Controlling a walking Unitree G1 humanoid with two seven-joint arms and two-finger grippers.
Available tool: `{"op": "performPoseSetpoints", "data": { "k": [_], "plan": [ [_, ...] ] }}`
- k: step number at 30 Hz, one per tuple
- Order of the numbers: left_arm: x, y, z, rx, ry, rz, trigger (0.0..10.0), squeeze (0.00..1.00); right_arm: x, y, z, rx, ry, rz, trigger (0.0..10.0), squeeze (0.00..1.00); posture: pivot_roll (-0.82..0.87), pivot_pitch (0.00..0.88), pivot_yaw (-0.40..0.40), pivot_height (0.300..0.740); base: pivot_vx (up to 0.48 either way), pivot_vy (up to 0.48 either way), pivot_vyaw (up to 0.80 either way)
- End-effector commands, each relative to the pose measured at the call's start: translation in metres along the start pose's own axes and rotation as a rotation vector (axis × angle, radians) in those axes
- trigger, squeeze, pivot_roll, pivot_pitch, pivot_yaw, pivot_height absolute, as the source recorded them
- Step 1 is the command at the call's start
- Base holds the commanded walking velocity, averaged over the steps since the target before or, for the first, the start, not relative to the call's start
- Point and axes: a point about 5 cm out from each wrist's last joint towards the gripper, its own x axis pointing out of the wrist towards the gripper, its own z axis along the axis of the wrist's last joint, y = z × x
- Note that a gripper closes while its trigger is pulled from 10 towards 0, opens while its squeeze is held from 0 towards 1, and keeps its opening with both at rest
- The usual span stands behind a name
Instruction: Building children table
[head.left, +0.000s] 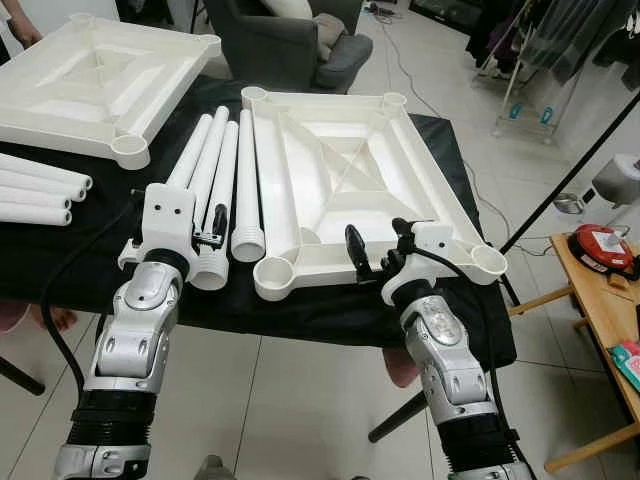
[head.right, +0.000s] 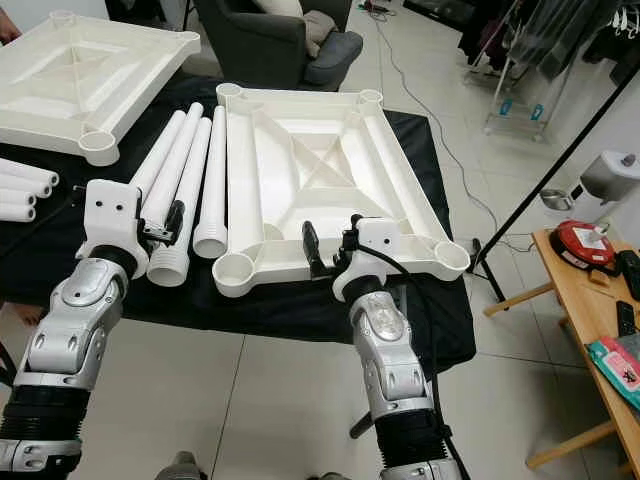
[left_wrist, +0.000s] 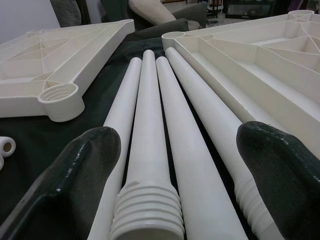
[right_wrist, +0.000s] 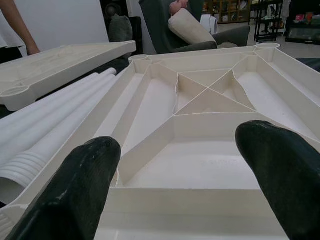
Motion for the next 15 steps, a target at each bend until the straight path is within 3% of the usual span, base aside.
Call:
{"op": "performPoseSetpoints", "data": {
  "k": [1,15],
  "plan": [
    [-0.0002,-0.0020,-0.0053,0.005,0.029,-0.003,10.0,0.00,-0.0005,-0.0025,0.0005,0.000,-0.005,-0.007,10.0,0.00,0.22,0.052,-0.082,0.740,0.000,0.000,0.00],
    [-0.0006,-0.0018,-0.0058,0.007,0.031,-0.005,10.0,0.00,-0.0004,-0.0022,0.0003,-0.002,-0.005,-0.001,10.0,0.00,0.23,0.048,-0.085,0.740,0.000,0.000,0.00]
  ]
}}
